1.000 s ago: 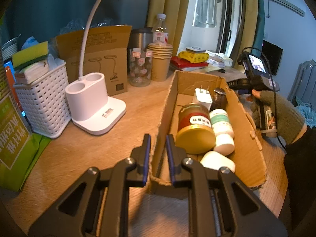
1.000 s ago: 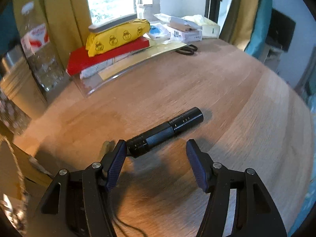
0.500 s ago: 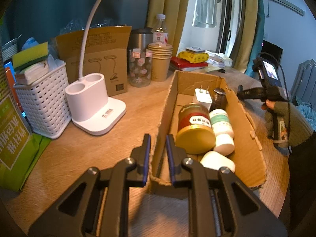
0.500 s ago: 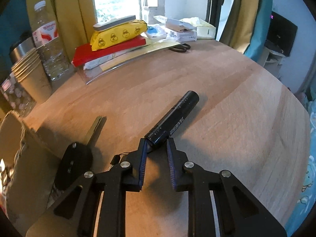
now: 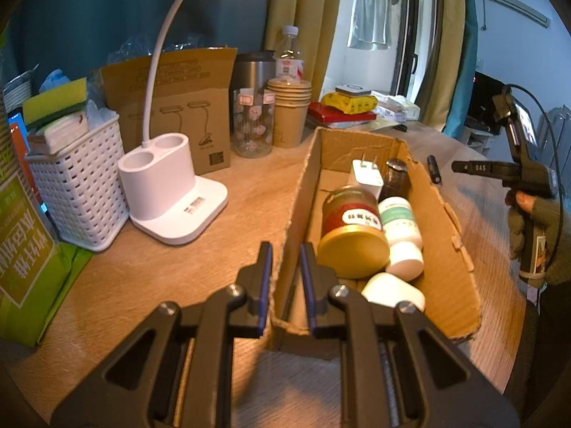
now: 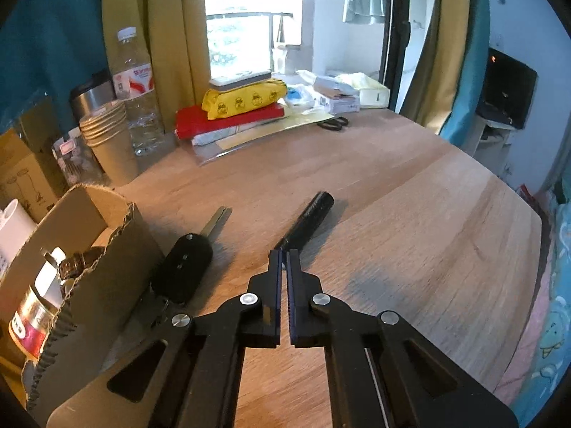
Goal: Organize rigid objects
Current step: 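Close the right gripper around the black flashlight, then lift the flashlight with the right gripper and carry it over the box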
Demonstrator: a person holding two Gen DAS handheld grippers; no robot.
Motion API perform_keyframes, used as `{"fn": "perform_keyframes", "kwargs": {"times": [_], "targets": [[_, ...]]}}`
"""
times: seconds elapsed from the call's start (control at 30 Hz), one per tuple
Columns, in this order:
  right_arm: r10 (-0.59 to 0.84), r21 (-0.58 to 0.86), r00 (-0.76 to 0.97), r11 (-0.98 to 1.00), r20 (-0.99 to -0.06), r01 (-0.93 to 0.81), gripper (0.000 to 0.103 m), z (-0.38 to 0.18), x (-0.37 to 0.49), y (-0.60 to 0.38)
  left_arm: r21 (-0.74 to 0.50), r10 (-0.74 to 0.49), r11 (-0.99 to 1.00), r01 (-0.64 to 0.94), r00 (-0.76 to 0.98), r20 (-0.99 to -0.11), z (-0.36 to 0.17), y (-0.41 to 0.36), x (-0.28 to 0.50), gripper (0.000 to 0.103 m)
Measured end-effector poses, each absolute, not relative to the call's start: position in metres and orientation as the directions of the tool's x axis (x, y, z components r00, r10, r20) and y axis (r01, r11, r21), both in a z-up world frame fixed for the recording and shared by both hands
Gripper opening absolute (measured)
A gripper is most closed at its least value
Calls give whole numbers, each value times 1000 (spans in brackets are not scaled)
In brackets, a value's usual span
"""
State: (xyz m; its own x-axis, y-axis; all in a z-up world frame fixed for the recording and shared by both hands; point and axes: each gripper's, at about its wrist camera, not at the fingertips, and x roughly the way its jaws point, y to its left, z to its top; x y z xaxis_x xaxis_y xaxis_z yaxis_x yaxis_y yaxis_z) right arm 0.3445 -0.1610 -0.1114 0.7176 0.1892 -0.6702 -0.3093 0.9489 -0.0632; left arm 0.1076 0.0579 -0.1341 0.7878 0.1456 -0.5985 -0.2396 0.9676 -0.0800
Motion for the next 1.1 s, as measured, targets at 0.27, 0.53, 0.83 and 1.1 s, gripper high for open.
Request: {"fn": "perform_keyframes", "kwargs": {"times": [0.27, 0.53, 0.83, 1.1], "targets": [[187, -1, 667, 963, -721, -271, 18, -131, 364, -171, -80, 146, 968, -240, 788, -599, -134, 58, 108, 17], [191, -6, 638, 956, -746, -293, 56, -129, 410, -129, -80, 144, 968, -237, 789, -598, -133, 58, 108, 17], [132, -91, 636, 948, -760, -304, 22, -146, 429, -113, -80, 144, 968, -237, 788, -598, -133, 58, 108, 17], [171, -43, 642, 952, -748, -304, 21, -142, 414, -131, -79, 144, 968, -237, 789, -597, -133, 59, 107, 17]]}}
